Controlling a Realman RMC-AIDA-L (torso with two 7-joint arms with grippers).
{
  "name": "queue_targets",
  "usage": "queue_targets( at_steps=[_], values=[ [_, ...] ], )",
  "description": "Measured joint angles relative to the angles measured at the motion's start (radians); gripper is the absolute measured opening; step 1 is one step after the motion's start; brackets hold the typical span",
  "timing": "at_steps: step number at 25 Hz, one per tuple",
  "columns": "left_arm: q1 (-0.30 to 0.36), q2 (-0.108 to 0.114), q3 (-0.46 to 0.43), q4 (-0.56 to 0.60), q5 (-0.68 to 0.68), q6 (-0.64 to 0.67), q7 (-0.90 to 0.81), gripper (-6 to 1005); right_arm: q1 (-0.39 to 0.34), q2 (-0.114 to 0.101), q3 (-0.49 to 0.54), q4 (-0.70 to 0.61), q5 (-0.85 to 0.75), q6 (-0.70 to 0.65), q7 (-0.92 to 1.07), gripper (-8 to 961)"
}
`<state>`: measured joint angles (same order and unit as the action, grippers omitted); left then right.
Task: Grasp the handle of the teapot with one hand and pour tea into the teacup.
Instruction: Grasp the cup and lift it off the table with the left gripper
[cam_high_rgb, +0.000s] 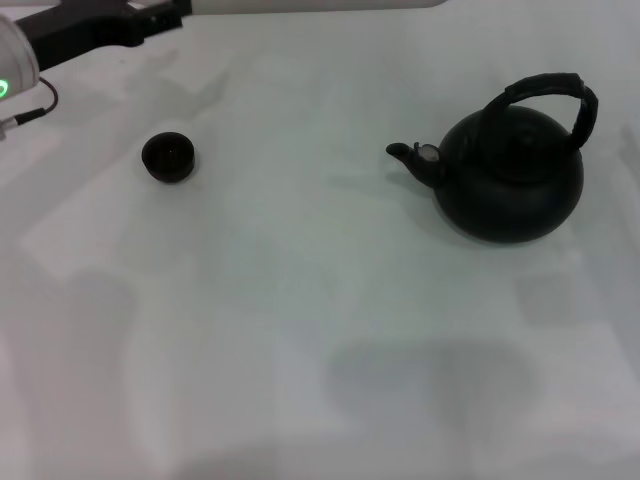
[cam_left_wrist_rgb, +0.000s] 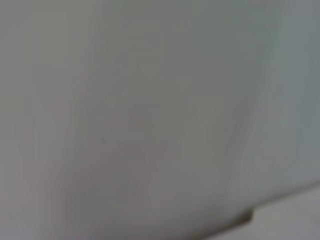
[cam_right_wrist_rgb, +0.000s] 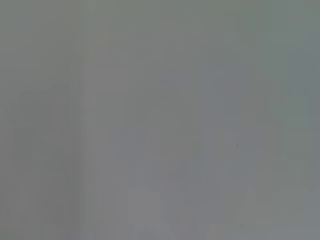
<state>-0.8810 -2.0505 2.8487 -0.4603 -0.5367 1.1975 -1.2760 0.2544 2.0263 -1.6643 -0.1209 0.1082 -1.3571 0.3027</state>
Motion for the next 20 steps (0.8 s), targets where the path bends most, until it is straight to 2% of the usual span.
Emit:
queue_targets(
  at_steps=[1, 11, 20],
  values=[
    [0.0, 0.0, 0.0, 0.0, 0.0, 0.0, 0.0, 877, 0.0, 0.0, 0.0, 0.0, -0.001, 0.001, 0.0, 844],
    [-0.161, 0.004, 0.0, -0.188, 0.45, 0.065, -0.327, 878, 0.003, -0.001, 0.0, 0.0, -0.004, 0.022, -0.003, 841],
    [-0.226, -0.013, 0.0, -0.217, 0.652, 0.088, -0.392, 879, 0.005, -0.002, 0.0, -0.005, -0.006, 0.024, -0.005, 837]
  ],
)
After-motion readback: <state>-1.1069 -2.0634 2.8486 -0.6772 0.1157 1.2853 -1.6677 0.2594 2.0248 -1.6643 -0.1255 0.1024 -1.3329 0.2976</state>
